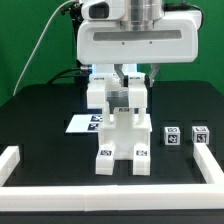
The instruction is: Assemble chair
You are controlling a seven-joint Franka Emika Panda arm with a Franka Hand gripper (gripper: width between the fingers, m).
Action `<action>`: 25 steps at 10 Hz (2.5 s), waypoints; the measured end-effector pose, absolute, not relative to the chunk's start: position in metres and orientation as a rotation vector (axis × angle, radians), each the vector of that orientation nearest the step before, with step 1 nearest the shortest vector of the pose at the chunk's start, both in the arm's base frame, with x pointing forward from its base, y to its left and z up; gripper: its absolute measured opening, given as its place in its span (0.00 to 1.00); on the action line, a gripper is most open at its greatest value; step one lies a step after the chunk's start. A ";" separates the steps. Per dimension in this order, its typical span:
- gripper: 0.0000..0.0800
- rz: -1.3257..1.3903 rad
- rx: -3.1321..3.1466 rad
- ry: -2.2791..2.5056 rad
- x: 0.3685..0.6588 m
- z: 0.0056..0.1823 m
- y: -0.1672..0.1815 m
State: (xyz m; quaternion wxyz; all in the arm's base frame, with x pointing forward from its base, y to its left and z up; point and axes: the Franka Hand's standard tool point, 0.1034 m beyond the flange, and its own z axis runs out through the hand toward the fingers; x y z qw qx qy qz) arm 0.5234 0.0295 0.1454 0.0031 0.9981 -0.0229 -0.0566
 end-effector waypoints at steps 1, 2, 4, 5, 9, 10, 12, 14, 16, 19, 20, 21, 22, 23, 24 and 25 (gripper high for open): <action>0.35 -0.188 3.126 -0.101 0.521 0.142 0.033; 0.35 -0.197 3.125 -0.110 0.519 0.140 0.033; 0.35 -0.194 3.124 -0.113 0.520 0.138 0.035; 0.35 -0.190 3.124 -0.113 0.520 0.138 0.035; 0.35 -0.175 3.126 -0.109 0.524 0.138 0.039; 0.35 -0.175 3.126 -0.109 0.525 0.138 0.039; 0.35 -0.178 3.126 -0.117 0.524 0.138 0.039; 0.35 -0.178 3.123 -0.153 0.525 0.138 0.041; 0.35 -0.176 3.116 -0.228 0.527 0.138 0.044; 0.35 -0.156 3.121 -0.214 0.530 0.139 0.033; 0.35 -0.156 3.121 -0.212 0.530 0.139 0.035; 0.35 -0.156 3.122 -0.209 0.530 0.139 0.035; 0.35 -0.159 3.121 -0.218 0.530 0.139 0.035; 0.35 -0.198 3.118 -0.328 0.525 0.138 0.037; 0.35 -0.200 3.117 -0.342 0.525 0.138 0.039; 0.35 -0.202 3.118 -0.385 0.525 0.138 0.043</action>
Offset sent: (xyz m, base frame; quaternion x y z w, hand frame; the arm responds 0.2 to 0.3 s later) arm -0.0079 0.0065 -0.0092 0.0061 0.0023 0.0386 0.9992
